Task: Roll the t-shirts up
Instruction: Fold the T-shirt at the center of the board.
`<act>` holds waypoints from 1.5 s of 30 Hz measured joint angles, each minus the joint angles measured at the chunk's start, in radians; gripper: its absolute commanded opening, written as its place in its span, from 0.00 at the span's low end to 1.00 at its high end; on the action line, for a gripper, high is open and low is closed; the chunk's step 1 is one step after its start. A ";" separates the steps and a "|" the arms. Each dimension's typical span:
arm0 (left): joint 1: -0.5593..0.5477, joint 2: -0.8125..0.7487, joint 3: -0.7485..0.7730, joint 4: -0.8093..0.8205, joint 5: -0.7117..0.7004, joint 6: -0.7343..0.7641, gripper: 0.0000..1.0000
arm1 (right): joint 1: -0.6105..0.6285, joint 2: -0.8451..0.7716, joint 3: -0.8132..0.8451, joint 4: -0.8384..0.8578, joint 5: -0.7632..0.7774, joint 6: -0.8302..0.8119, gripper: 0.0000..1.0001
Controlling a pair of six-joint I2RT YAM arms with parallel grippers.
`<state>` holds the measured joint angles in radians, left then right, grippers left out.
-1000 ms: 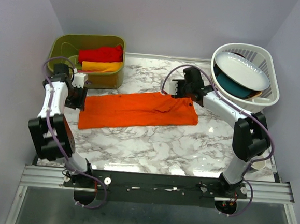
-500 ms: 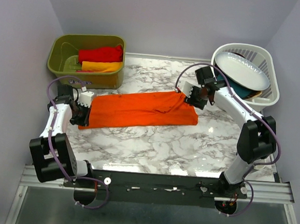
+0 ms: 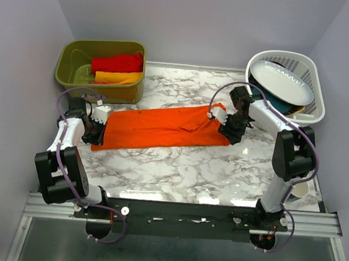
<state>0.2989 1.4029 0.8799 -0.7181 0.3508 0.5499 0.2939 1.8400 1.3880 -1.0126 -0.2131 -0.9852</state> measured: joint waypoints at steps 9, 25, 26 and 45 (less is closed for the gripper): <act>0.000 0.089 0.052 0.010 -0.002 0.015 0.18 | 0.000 0.101 0.055 -0.034 -0.058 -0.022 0.59; 0.000 0.212 0.082 0.014 -0.056 0.114 0.14 | 0.000 0.163 0.047 0.025 -0.015 -0.028 0.33; 0.000 0.211 0.069 0.022 -0.067 0.129 0.14 | 0.000 0.158 0.038 0.035 -0.007 -0.028 0.29; -0.004 -0.156 -0.217 -0.089 -0.106 0.317 0.36 | 0.003 -0.008 -0.191 0.018 0.052 -0.058 0.50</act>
<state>0.2947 1.2469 0.6624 -0.8066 0.2447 0.8673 0.2974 1.8317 1.1969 -0.9943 -0.1612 -1.0428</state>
